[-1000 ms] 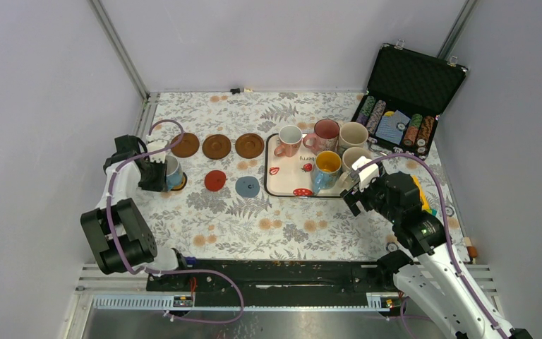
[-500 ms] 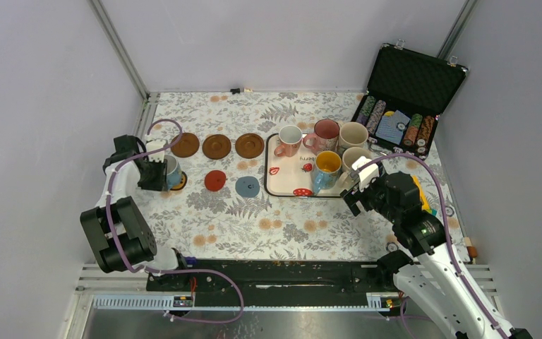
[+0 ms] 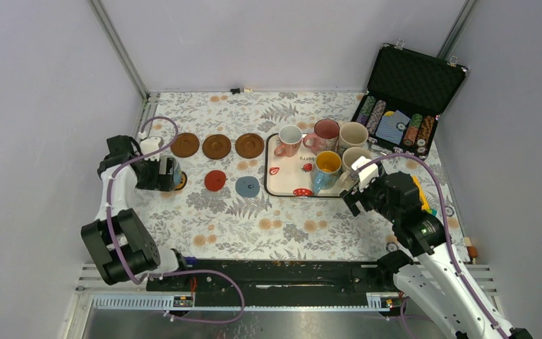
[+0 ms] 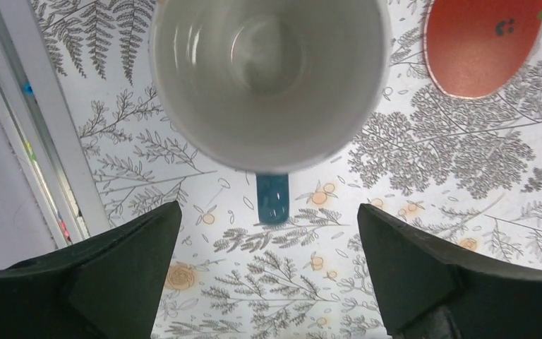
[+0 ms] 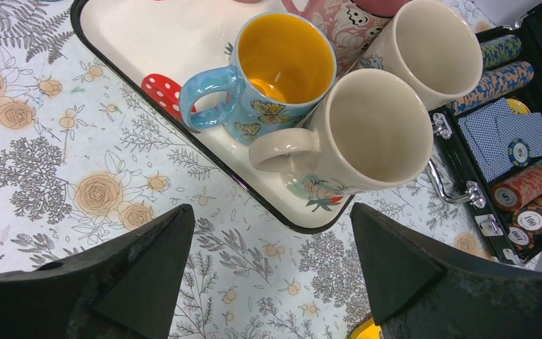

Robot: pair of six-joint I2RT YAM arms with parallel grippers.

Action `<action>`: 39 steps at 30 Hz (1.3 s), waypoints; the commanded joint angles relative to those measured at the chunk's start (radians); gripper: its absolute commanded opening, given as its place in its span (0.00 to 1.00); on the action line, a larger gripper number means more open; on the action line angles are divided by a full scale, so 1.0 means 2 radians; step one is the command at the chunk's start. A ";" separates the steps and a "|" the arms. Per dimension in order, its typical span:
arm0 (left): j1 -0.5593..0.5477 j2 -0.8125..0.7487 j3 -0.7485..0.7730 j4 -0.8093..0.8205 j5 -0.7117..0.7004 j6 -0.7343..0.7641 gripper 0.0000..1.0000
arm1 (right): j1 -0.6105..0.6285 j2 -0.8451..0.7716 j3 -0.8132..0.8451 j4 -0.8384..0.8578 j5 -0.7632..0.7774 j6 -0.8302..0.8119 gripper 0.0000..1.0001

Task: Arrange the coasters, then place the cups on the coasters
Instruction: Place the cup on the coaster, then pick up the cup from the tray.

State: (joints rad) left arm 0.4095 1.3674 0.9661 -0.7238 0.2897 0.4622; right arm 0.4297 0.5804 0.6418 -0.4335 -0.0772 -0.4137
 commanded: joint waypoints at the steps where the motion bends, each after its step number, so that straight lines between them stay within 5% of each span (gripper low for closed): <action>1: 0.011 -0.063 0.022 -0.030 0.034 0.002 0.99 | -0.002 0.000 0.010 0.002 -0.024 0.010 0.90; 13: 0.013 -0.302 -0.045 -0.043 0.043 -0.060 0.99 | 0.000 0.094 0.097 -0.037 -0.078 0.122 1.00; 23: 0.013 -0.351 -0.074 -0.017 0.025 -0.084 0.99 | 0.101 0.208 0.134 -0.007 0.030 0.199 1.00; 39: 0.014 -0.356 -0.080 -0.017 0.027 -0.082 0.99 | 0.140 0.367 0.167 0.033 0.175 0.269 1.00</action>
State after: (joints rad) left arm 0.4316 0.6666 0.8070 -0.8066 0.3340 0.3054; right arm 0.6933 1.2606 0.9024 -0.4038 0.1413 0.0795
